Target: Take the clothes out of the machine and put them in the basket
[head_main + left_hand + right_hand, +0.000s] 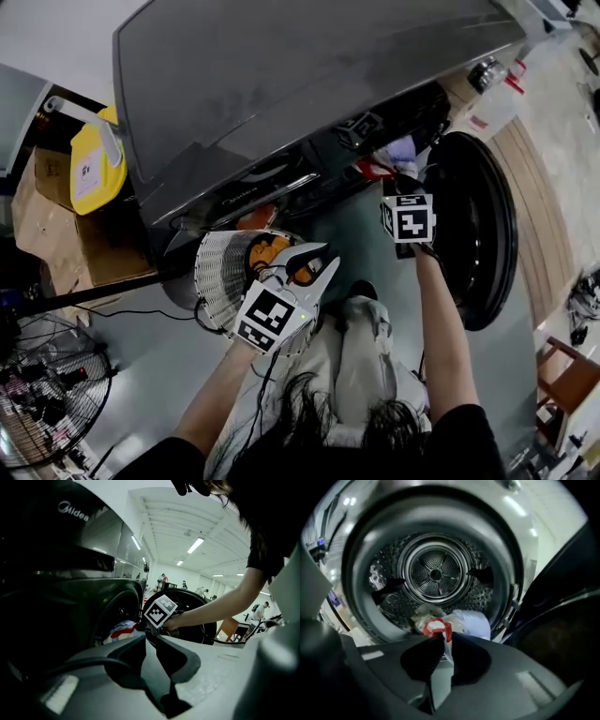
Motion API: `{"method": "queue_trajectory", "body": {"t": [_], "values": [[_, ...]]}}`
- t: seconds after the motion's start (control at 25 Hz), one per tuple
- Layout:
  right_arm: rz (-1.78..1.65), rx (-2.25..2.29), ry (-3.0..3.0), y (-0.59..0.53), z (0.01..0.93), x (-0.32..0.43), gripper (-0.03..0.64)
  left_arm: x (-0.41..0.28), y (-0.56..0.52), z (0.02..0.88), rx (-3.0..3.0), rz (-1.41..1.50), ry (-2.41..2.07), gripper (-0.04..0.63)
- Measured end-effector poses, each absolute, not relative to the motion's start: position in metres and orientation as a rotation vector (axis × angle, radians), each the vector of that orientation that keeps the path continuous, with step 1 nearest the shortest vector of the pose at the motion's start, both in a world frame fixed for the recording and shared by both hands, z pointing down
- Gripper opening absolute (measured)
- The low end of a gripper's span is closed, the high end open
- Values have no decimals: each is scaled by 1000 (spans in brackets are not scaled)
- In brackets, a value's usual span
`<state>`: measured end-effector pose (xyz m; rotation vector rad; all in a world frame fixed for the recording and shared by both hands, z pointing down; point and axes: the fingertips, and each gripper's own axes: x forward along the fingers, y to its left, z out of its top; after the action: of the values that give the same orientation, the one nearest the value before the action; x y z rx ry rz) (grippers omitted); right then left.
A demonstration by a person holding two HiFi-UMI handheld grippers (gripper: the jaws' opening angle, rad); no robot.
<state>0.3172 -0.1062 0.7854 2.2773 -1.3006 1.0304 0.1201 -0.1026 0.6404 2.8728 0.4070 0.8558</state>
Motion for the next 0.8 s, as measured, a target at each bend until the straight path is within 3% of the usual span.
{"method": "queue_trajectory", "body": {"t": [0.8], "values": [[972, 2351, -1542, -62, 559, 248, 58, 126, -65, 492, 2974, 842, 415, 58]]}}
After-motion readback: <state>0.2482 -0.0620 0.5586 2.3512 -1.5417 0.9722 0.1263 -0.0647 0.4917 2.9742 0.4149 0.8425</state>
